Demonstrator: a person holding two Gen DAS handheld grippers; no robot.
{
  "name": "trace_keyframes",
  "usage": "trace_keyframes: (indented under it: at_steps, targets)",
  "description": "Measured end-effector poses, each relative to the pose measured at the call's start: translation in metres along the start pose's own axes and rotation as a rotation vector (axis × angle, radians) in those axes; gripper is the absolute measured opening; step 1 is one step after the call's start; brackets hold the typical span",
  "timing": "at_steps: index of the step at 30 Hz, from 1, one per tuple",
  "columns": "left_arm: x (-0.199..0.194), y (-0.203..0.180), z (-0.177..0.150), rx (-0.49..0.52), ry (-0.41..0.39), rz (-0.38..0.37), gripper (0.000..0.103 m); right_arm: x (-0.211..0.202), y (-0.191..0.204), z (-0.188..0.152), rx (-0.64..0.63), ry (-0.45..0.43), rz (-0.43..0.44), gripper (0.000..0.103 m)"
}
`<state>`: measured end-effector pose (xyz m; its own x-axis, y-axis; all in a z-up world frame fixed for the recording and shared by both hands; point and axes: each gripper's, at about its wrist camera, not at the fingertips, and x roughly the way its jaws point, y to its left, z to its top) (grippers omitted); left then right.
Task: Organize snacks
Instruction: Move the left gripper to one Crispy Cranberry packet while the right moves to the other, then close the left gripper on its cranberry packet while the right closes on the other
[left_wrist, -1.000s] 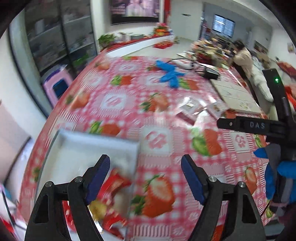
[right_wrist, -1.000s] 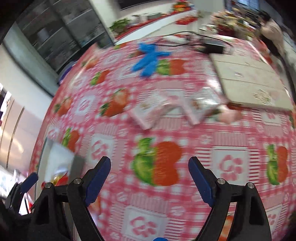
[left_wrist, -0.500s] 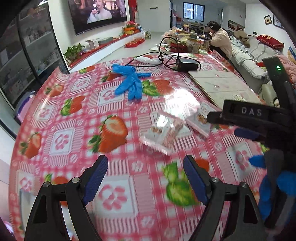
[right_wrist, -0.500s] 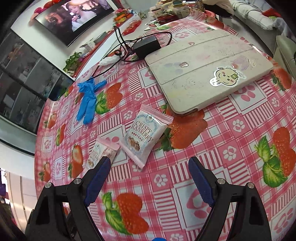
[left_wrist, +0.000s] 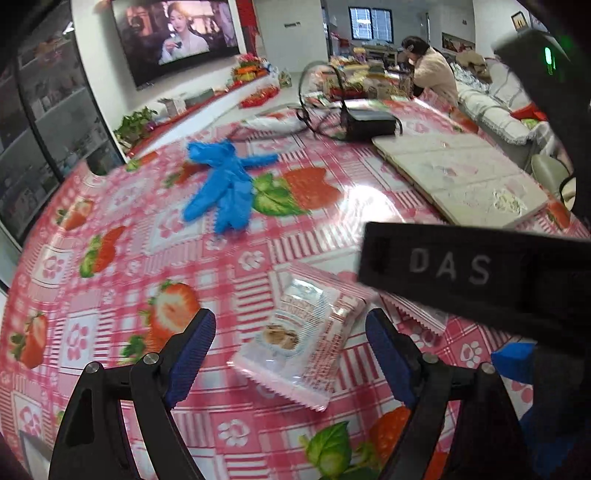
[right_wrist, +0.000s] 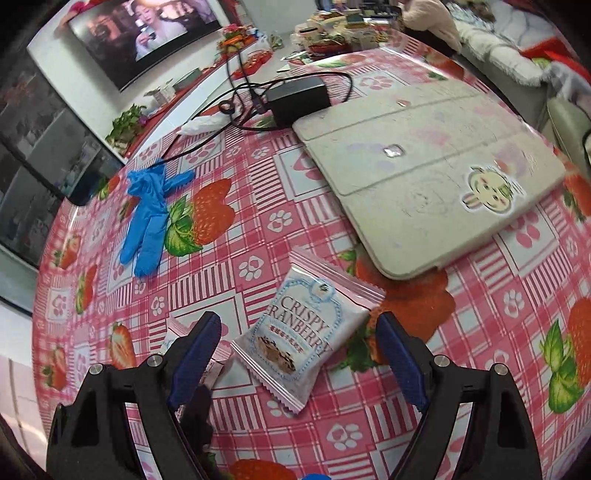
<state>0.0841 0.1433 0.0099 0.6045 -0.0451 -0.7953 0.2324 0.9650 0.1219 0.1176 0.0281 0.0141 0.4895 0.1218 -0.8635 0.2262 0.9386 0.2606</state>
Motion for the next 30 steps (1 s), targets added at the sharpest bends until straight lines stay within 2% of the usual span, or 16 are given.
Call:
trace_keyframes:
  at_steps: [1,3,6,9,15,22,26,30]
  targets:
    - [0.005,-0.001,-0.002,-0.005,0.014,-0.006,0.086,0.0,0.001,0.0,-0.014,-0.003,-0.007,0.084]
    - [0.008,0.002,-0.003,-0.044,0.017,-0.023,0.081,-0.001,0.0,0.0,-0.043,-0.016,-0.011,0.057]
    - [0.009,0.01,-0.001,-0.113,0.042,-0.065,0.066,-0.003,-0.006,0.002,-0.05,0.0,0.016,0.043]
    - [0.004,0.008,-0.006,-0.108,0.05,-0.041,0.061,-0.006,-0.013,-0.001,-0.046,0.014,0.047,0.043]
    - [-0.019,0.008,-0.038,-0.153,0.055,-0.012,0.061,-0.021,-0.027,-0.022,-0.107,0.039,0.082,0.043]
    - [-0.064,0.003,-0.096,-0.227,0.066,0.041,0.061,-0.051,-0.05,-0.067,-0.213,0.07,0.111,0.043]
    - [-0.093,-0.004,-0.134,-0.281,0.069,0.071,0.061,-0.069,-0.064,-0.091,-0.226,0.066,0.114,0.043]
    - [-0.114,-0.014,-0.158,-0.29,0.071,0.087,0.061,-0.085,-0.077,-0.116,-0.232,0.064,0.118,0.043]
